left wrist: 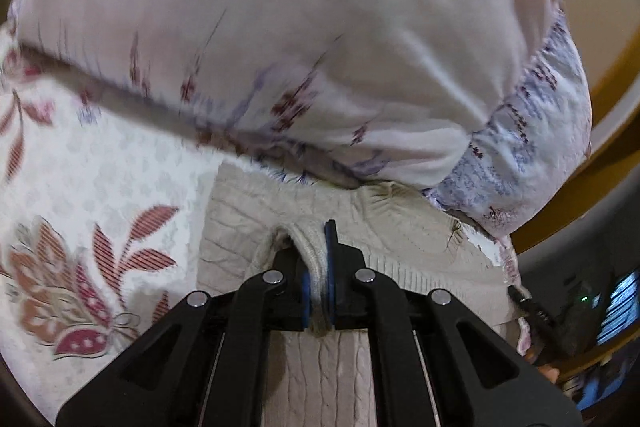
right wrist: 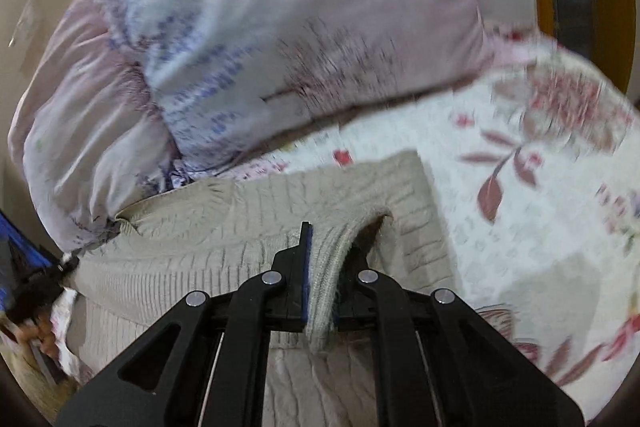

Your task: Fold small clothes

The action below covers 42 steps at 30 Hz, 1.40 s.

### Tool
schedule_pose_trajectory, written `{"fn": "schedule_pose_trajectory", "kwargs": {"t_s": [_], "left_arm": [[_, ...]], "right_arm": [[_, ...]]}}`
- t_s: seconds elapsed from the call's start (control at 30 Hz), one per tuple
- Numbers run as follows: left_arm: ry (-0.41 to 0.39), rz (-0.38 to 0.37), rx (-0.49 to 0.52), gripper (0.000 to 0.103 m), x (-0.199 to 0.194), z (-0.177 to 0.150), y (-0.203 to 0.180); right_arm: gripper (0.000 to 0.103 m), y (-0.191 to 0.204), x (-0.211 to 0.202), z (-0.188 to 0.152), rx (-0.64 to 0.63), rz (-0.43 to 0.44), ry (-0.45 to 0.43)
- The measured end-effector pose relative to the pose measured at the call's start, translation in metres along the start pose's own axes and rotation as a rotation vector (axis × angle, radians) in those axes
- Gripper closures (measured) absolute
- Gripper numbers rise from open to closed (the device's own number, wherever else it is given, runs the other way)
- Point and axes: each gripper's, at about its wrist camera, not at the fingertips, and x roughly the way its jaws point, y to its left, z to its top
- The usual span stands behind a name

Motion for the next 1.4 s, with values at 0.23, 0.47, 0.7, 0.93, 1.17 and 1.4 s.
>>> {"fn": "schedule_pose_trajectory", "kwargs": {"t_s": [0.23, 0.47, 0.7, 0.93, 1.17, 1.4], "left_arm": [[0.039, -0.078, -0.082, 0.090, 0.014, 0.007, 0.008], [0.018, -0.121, -0.163, 0.061, 0.013, 0.017, 0.010], [-0.030, -0.058, -0.064, 0.058, -0.022, 0.009, 0.006], [-0.019, 0.015, 0.035, 0.061, -0.039, -0.015, 0.006], [0.044, 0.048, 0.057, 0.077, -0.024, -0.033, 0.007], [0.053, 0.057, 0.076, 0.096, -0.025, -0.038, 0.009]], "right_arm": [[0.066, -0.016, 0.019, 0.017, 0.201, 0.117, 0.052], [0.047, -0.006, 0.017, 0.035, 0.228, 0.173, -0.004], [0.047, -0.012, -0.026, 0.029, 0.109, 0.090, -0.080], [0.063, -0.027, -0.033, 0.007, 0.019, 0.026, -0.018], [0.080, -0.032, -0.013, -0.016, -0.062, -0.077, 0.073], [0.094, -0.031, -0.026, -0.019, -0.076, -0.071, 0.038]]}}
